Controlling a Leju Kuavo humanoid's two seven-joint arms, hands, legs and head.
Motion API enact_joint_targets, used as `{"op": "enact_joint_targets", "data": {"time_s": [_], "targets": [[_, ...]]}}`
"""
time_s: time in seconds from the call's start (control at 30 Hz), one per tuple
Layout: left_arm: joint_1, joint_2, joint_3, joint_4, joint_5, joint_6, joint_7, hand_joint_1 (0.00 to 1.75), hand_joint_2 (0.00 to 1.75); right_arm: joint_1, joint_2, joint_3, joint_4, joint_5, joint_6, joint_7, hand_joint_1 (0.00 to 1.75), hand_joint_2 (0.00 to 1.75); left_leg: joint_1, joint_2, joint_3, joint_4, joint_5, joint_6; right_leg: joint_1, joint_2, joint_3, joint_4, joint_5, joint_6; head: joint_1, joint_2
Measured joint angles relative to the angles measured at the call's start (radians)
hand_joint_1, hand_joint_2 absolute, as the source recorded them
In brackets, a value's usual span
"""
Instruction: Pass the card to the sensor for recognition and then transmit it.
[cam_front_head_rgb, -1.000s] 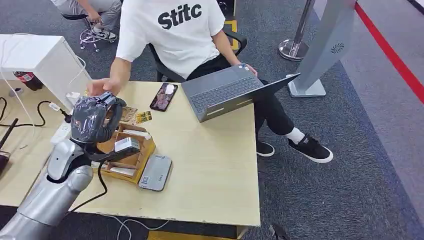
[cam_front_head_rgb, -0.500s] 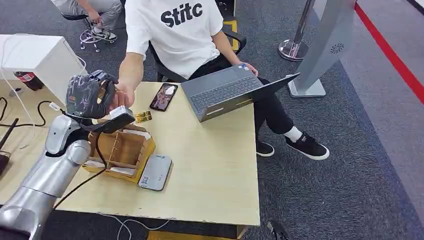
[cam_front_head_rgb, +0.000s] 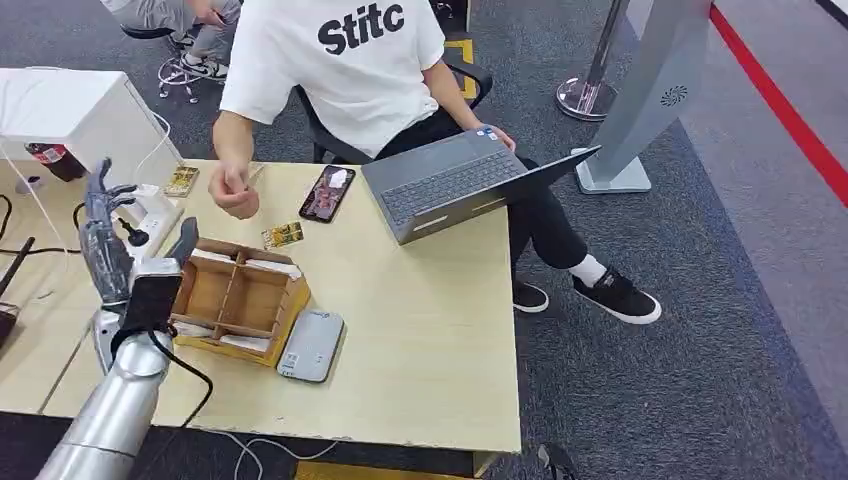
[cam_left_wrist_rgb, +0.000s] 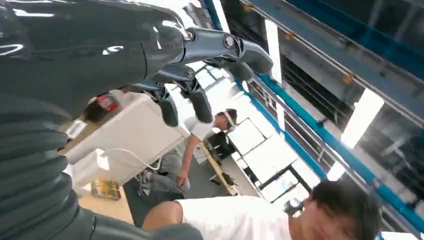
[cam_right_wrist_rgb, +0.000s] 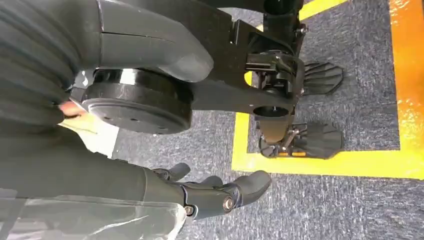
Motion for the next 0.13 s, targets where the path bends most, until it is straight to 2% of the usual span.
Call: {"op": "enact_joint_targets", "data": {"time_s": [0.07, 0.13], "targets": [[0.055, -0.045, 0.067, -0.06, 0.118, -0.009, -0.03, 0.0, 1.75, 0.006, 0.0, 0.0, 0.0, -0.004, -0.008, -0.007, 0.0, 1.75, 0.0, 0.0, 0.0, 0.0, 0.0, 0.001, 0.0, 0.0, 0.0, 0.0, 0.0, 0.0, -0.001, 0.0], [0.109, -0.091, 0.148, -0.107, 0.265, -0.058, -0.032, 0.0, 1.75, 0.012, 0.0, 0.0, 0.0, -0.011, -0.018, -0.012, 0.0, 1.75, 0.0, 0.0, 0.0, 0.0, -0.001, 0.001, 0.0, 0.0, 0.001, 0.0, 0.0, 0.0, 0.0, 0.0]]}}
